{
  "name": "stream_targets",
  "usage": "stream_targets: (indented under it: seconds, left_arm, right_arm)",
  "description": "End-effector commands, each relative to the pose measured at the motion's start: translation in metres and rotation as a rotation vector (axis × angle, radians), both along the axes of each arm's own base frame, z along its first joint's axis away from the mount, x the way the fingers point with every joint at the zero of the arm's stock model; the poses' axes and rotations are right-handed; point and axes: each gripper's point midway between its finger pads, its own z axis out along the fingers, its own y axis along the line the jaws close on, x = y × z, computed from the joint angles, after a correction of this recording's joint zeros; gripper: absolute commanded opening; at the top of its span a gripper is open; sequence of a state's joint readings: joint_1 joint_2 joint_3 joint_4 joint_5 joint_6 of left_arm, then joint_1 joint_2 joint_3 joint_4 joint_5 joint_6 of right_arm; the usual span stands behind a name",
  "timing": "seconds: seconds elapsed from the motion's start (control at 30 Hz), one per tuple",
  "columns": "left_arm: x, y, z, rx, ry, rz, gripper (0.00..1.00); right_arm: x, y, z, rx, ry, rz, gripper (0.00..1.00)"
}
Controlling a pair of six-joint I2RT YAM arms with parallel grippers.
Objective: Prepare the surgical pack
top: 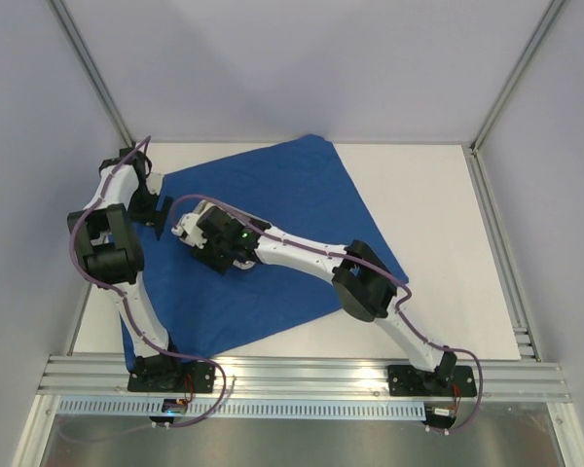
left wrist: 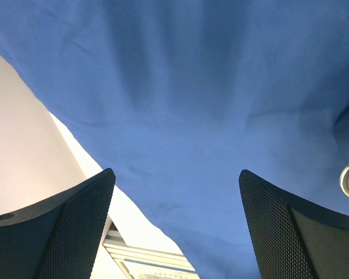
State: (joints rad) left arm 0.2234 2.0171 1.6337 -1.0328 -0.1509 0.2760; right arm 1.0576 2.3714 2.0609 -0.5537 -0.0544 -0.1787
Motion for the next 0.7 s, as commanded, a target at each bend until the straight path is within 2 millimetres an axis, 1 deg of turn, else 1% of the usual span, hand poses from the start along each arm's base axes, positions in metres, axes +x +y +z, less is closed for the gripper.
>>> stream_targets:
  seconds: [0.0, 0.03, 0.07, 0.1, 0.2, 0.23, 0.27, 0.3, 0.33, 0.37, 0.4, 0.43, 0.47, 0.5, 0.53, 0.57, 0.6, 0.63, 0.67]
  left_arm:
    - [0.01, 0.007, 0.014, 0.022, -0.037, -0.01, 0.96]
    - [0.01, 0.006, 0.016, 0.021, -0.042, -0.008, 0.96]
    - [0.01, 0.006, 0.017, 0.018, -0.044, -0.007, 0.96]
    - [0.01, 0.005, 0.019, 0.011, -0.046, -0.01, 0.96]
    - [0.011, 0.003, 0.023, 0.003, -0.056, -0.012, 0.96]
    - [0.013, 0.003, 0.025, 0.004, -0.062, -0.014, 0.96]
    - [0.012, 0.002, 0.025, 0.001, -0.061, -0.013, 0.96]
    - [0.013, 0.001, 0.025, -0.005, -0.06, -0.011, 0.96]
    - [0.015, 0.002, 0.026, -0.004, -0.066, -0.008, 0.96]
    - [0.015, 0.001, 0.027, -0.007, -0.065, -0.008, 0.96]
    - [0.016, 0.001, 0.027, -0.01, -0.068, -0.006, 0.96]
    - [0.018, 0.0, 0.028, -0.012, -0.074, -0.005, 0.96]
    - [0.019, 0.0, 0.029, -0.015, -0.077, -0.006, 0.96]
    - [0.02, -0.001, 0.028, -0.022, -0.079, -0.006, 0.96]
    - [0.021, -0.002, 0.03, -0.027, -0.087, -0.002, 0.96]
    - [0.022, -0.003, 0.029, -0.036, -0.085, -0.002, 0.97]
    - [0.023, -0.007, 0.027, -0.056, -0.085, -0.004, 0.96]
    - [0.025, -0.008, 0.028, -0.063, -0.091, -0.006, 0.96]
    - [0.026, -0.009, 0.027, -0.07, -0.092, -0.001, 0.96]
  right_arm:
    - [-0.007, 0.017, 0.054, 0.108, -0.01, 0.015, 0.49]
    - [-0.008, 0.016, 0.063, 0.117, -0.02, 0.015, 0.54]
    - [-0.006, 0.013, 0.072, 0.122, -0.033, 0.004, 0.56]
    - [-0.007, 0.009, 0.103, 0.163, -0.063, 0.001, 0.59]
    - [-0.007, -0.004, 0.143, 0.219, -0.095, -0.026, 0.73]
    - [-0.006, -0.013, 0.174, 0.269, -0.115, -0.04, 0.79]
    - [-0.007, -0.019, 0.184, 0.291, -0.105, -0.059, 0.81]
    - [-0.006, -0.028, 0.183, 0.289, -0.083, -0.083, 0.81]
    - [0.002, -0.046, 0.203, 0.322, -0.083, -0.128, 0.82]
    - [0.007, -0.058, 0.202, 0.32, -0.063, -0.17, 0.81]
    - [0.009, -0.077, 0.187, 0.3, 0.007, -0.268, 0.81]
    - [0.025, -0.107, 0.192, 0.308, 0.016, -0.362, 0.81]
    - [0.036, -0.13, 0.187, 0.297, 0.023, -0.464, 0.8]
    - [0.035, -0.157, 0.15, 0.238, 0.102, -0.567, 0.8]
    - [0.053, -0.192, 0.139, 0.236, 0.131, -0.683, 0.8]
    - [0.054, -0.216, 0.144, 0.26, 0.148, -0.753, 0.79]
    - [0.054, -0.24, 0.127, 0.251, 0.208, -0.864, 0.79]
    - [0.059, -0.283, 0.096, 0.2, 0.251, -0.987, 0.78]
    - [0.057, -0.307, 0.083, 0.178, 0.271, -1.061, 0.78]
